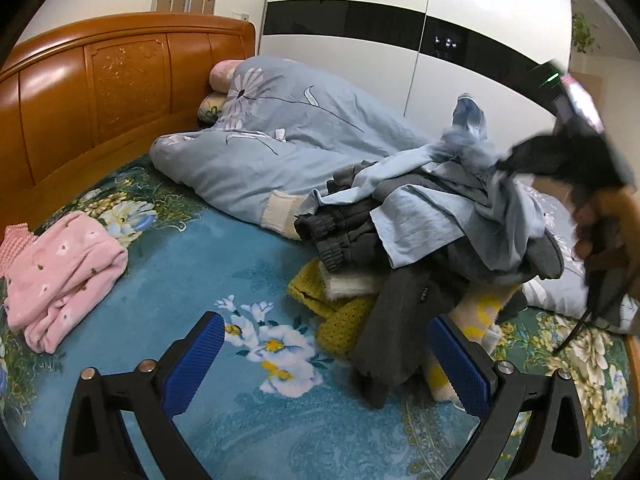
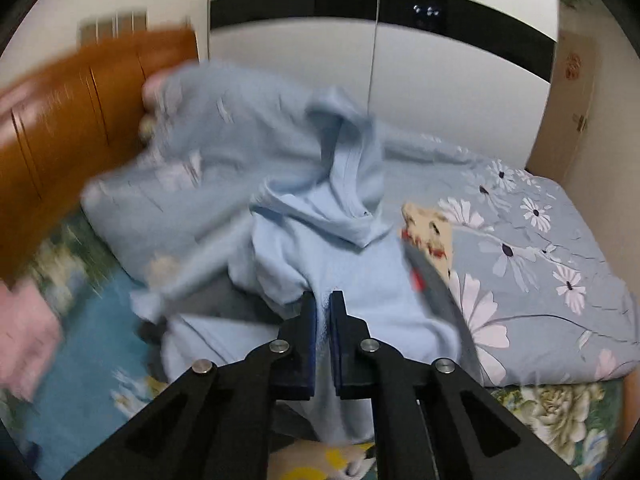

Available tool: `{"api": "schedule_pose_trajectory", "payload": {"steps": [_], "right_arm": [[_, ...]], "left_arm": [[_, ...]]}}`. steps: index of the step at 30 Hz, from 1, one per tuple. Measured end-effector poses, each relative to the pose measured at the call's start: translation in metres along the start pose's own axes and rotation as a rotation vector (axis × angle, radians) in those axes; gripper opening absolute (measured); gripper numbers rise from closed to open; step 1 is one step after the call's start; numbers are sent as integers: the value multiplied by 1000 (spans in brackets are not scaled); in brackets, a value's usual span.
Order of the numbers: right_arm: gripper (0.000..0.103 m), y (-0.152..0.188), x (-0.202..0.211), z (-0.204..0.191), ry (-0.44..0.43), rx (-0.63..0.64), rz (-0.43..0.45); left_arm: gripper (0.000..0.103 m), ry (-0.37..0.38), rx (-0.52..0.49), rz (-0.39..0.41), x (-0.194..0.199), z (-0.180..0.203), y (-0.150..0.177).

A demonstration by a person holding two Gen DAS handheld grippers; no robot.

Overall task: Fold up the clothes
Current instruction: 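Grasp the light blue shirt on the clothes pile with the right gripper, then pull the light blue shirt off the pile and lower it onto the bed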

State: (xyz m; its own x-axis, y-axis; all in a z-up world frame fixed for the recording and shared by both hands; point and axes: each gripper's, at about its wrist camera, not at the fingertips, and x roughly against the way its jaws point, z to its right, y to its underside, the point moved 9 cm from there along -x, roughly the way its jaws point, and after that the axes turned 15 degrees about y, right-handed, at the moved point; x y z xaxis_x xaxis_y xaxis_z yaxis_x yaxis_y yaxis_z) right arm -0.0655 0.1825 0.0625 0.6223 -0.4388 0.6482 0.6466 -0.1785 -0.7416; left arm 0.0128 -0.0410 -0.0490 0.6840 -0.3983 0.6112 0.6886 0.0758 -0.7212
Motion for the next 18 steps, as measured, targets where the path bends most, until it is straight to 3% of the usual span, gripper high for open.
{"api": "schedule_pose_trajectory", "payload": {"steps": [4, 7, 12, 15, 18], "right_arm": [[6, -23, 70, 19, -81, -57, 136], [6, -40, 132, 28, -203, -127, 207], [6, -43, 248, 52, -349, -147, 354], [6, -33, 299, 50, -387, -96, 443], [6, -14, 336, 61, -441, -75, 479]], "left_arm": [[103, 21, 47, 21, 19, -6, 4], [103, 63, 85, 36, 35, -8, 5], [103, 99, 110, 119, 67, -15, 4], [103, 101, 105, 162, 86, -18, 4], [103, 109, 92, 195, 102, -19, 8]]}}
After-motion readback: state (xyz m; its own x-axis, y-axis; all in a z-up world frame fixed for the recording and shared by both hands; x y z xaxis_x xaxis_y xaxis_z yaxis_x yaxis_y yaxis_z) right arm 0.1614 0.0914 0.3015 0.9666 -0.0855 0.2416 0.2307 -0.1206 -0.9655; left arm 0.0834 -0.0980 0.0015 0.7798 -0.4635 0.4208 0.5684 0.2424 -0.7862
